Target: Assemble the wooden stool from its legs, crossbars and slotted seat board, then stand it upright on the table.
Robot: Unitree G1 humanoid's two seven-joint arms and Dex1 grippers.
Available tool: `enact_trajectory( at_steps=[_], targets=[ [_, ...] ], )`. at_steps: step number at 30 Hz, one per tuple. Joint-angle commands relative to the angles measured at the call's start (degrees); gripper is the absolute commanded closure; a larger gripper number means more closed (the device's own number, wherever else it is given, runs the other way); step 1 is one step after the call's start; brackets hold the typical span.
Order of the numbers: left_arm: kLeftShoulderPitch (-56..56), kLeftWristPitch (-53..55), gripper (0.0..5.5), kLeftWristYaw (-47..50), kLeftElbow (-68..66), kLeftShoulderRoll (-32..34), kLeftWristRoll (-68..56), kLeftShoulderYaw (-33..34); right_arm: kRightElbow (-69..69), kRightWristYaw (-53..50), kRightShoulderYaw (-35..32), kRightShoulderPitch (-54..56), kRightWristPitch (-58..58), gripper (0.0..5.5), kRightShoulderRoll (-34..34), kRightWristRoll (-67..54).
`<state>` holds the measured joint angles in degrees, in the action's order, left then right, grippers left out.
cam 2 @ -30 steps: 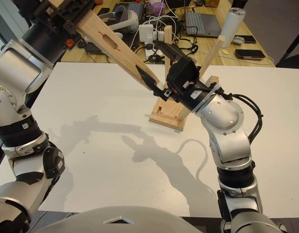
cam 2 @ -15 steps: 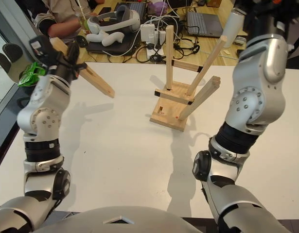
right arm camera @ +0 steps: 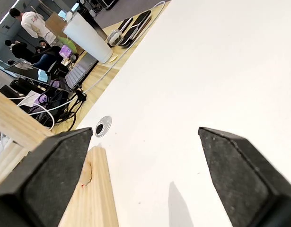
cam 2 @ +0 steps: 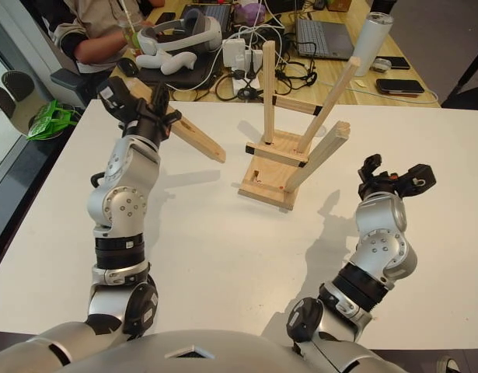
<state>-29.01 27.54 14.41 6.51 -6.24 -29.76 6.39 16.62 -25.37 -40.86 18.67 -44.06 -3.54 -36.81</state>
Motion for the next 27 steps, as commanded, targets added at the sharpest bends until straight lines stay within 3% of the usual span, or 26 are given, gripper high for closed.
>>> enact_trajectory(
  at_steps=[1, 4, 11, 27],
  targets=[
    [-0.87, -0.66, 4.51, 0.43, -2.65, -5.2, -0.47, -0.56, 1.91, -1.99, 2.16, -0.51, -0.78, 1.35, -2.01, -1.74],
    [-0.8, -0.22, 4.51, 1.13, -3.66, -8.82, -1.77, -0.18, 2.4, -2.69, 2.78, -1.12, -0.76, 1.35, -2.19, -2.32],
    [-0.5, -1.39, 4.51, 0.12, -6.65, -9.79, -2.98, -0.9, 1.7, -3.41, 3.51, -1.65, 0.38, 1.35, -1.83, -2.98],
    [-3.99, -10.64, 4.51, -7.03, -16.13, -7.42, 4.56, -7.36, 1.98, 2.65, 11.52, -8.51, 2.91, 1.35, -3.72, -4.6]
  ],
)
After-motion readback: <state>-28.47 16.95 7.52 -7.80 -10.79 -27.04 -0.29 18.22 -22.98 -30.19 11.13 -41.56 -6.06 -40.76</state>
